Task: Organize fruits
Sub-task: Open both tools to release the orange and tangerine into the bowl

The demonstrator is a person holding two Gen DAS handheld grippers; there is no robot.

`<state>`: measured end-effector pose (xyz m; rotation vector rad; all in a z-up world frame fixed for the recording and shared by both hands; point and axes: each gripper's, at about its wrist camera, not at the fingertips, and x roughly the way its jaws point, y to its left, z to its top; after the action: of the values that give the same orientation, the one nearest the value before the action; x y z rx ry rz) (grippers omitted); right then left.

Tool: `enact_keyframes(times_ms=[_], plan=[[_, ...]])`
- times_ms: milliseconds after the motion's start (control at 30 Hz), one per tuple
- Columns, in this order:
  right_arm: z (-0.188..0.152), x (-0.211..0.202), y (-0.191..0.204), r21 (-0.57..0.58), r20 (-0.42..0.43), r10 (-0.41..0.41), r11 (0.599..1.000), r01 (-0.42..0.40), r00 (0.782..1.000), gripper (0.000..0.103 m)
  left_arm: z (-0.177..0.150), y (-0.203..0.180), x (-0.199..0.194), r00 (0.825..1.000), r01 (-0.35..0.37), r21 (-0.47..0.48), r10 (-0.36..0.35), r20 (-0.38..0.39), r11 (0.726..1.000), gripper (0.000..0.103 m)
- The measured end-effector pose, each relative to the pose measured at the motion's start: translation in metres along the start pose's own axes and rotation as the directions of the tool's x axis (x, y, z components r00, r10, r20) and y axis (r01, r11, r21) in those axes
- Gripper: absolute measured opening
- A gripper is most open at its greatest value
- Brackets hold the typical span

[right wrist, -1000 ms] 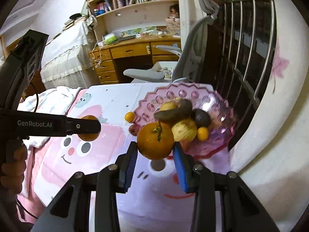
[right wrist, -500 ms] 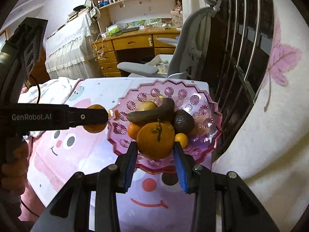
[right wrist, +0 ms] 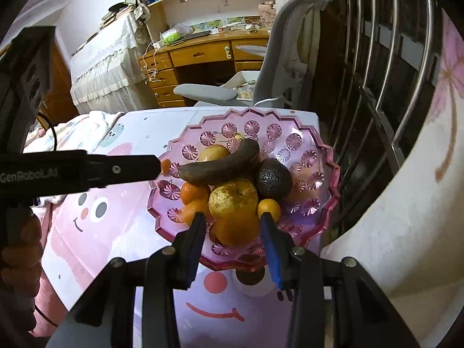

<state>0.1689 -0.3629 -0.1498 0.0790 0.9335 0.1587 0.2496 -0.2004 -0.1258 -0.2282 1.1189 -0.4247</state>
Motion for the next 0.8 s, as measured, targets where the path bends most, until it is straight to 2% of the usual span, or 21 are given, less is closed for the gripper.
enact_keyframes(times_ms=[167,333,467,600,800], plan=[[-0.001,-0.001,0.005,0.036,-0.005,0.009,0.999,-0.008,1.0,0.04,-0.001,0.014,-0.011,1.0,-0.022,-0.02,0.022,-0.002,1.0,0.05],[-0.004,0.004,0.014,0.12,-0.034,0.056,0.991,-0.052,0.998,0.04,-0.007,0.032,-0.03,0.999,-0.046,-0.021,0.046,0.001,0.999,0.062],[-0.009,0.015,0.025,0.187,-0.072,0.097,0.979,-0.082,0.993,0.04,-0.013,0.057,-0.039,0.997,-0.073,-0.032,0.073,-0.009,0.997,0.065],[-0.017,0.029,0.039,0.271,-0.111,0.114,0.959,-0.08,0.987,0.04,-0.019,0.091,-0.046,0.996,-0.082,-0.036,0.08,-0.049,0.996,0.07],[-0.025,0.041,0.066,0.373,-0.132,0.092,0.927,-0.037,0.987,0.04,-0.014,0.138,-0.054,0.99,-0.097,0.027,0.1,-0.104,0.995,0.075]])
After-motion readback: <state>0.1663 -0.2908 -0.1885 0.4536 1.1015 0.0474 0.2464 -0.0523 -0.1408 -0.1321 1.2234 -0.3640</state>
